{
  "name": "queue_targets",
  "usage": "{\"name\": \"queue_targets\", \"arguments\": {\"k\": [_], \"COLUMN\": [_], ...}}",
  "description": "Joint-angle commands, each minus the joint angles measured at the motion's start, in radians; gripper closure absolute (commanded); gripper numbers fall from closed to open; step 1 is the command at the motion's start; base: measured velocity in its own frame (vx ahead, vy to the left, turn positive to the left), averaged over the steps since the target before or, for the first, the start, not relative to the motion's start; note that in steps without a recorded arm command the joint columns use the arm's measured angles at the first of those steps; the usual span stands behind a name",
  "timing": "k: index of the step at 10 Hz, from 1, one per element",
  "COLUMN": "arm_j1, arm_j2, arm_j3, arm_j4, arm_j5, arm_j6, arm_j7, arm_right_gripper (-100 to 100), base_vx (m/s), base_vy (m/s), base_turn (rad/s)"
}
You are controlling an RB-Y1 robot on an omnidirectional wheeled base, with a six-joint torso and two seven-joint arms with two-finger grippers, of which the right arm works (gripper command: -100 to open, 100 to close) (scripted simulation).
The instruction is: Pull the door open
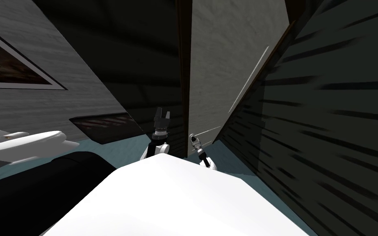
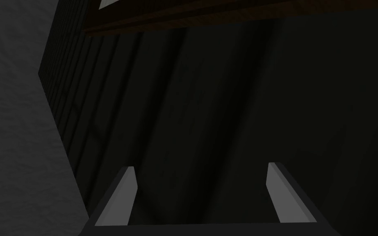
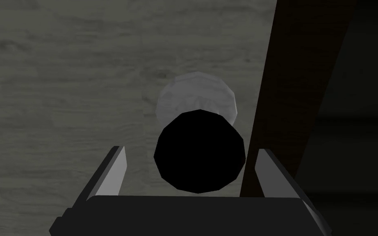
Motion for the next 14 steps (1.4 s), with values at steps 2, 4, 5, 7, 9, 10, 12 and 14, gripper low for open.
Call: {"name": "queue_targets", "arguments": {"k": [2,4,5,7,9,10,12,14], "arm_j1": [0.0,0.0,0.0,0.0,0.003,0.005,0.006,0.009], "arm_j2": [0.0,0.0,0.0,0.0,-0.008,-0.015,-0.018,-0.03], "arm_j3": [0.0,0.0,0.0,0.0,-0.003,-0.006,-0.008,-0.015], "arm_j4": [0.0,0.0,0.0,0.0,-0.002,-0.003,-0.004,-0.007], "arm_j5": [0.0,0.0,0.0,0.0,-0.014,-0.025,-0.031,-0.052], "arm_j6": [0.0,0.0,0.0,0.0,0.001,0.001,0.002,0.002], "arm_j7": [0.0,0.0,0.0,0.0,-0.04,-0.068,-0.086,-0.139], "arm_right_gripper": [100,100,100,100,100,100,100,100], "base_vx": [0.013,-0.017,0.0,0.0,-0.12,-0.154,-0.136,-0.108], "base_vy": [0.009,-0.004,0.0,0.0,-0.104,-0.111,-0.048,-0.05], "base_turn": [0.008,0.001,0.0,0.0,0.073,0.073,0.043,0.091]}}
